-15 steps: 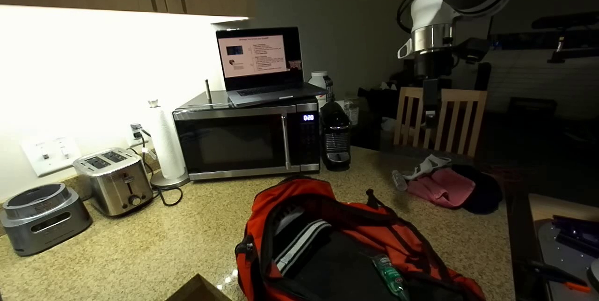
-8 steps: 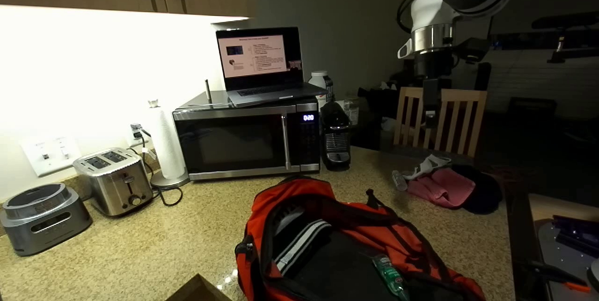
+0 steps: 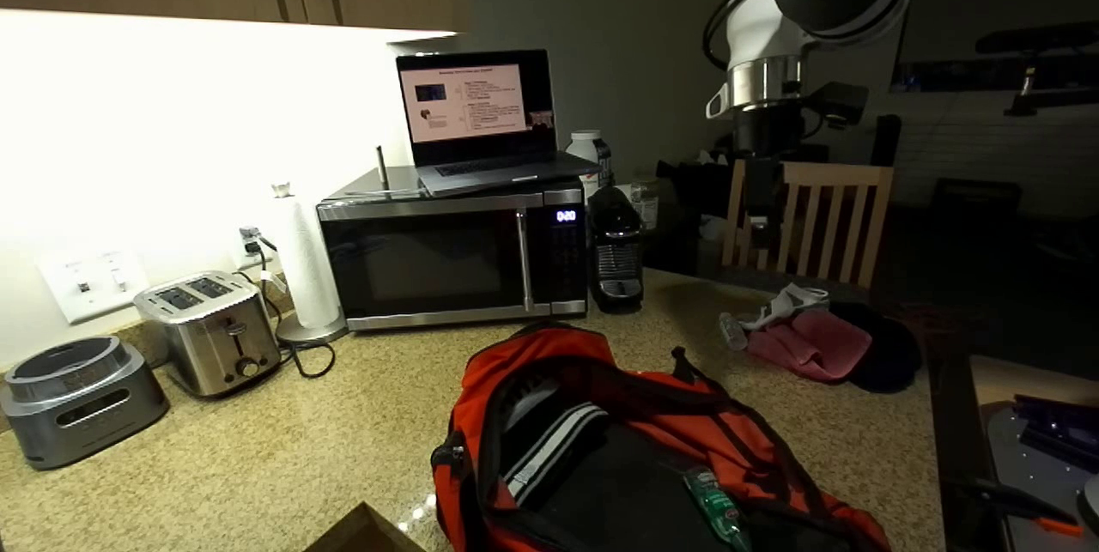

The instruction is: Remove the bottle out of the bag

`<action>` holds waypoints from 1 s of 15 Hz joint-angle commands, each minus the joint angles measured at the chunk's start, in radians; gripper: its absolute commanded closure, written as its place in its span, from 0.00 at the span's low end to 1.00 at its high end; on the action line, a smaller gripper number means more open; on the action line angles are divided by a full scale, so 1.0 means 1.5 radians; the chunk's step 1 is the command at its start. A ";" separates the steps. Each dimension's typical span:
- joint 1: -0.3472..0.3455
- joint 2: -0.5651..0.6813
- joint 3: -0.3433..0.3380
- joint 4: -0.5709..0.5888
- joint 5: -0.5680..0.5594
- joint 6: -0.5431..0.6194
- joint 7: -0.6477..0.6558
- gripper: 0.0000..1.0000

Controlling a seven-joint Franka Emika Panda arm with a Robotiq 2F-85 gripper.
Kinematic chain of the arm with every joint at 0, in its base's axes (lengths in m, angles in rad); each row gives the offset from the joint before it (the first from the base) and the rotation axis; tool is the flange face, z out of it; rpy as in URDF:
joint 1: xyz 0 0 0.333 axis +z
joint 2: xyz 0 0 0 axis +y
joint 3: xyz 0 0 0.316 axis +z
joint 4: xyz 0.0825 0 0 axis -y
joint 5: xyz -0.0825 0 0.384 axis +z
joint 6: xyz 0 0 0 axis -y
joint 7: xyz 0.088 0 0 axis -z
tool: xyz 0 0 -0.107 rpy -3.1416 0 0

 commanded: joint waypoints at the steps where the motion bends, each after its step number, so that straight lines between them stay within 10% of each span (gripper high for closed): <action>1: 0.007 0.078 0.035 0.052 0.046 0.049 0.060 0.00; 15: -0.023 0.240 0.051 0.296 0.015 -0.133 -0.031 0.00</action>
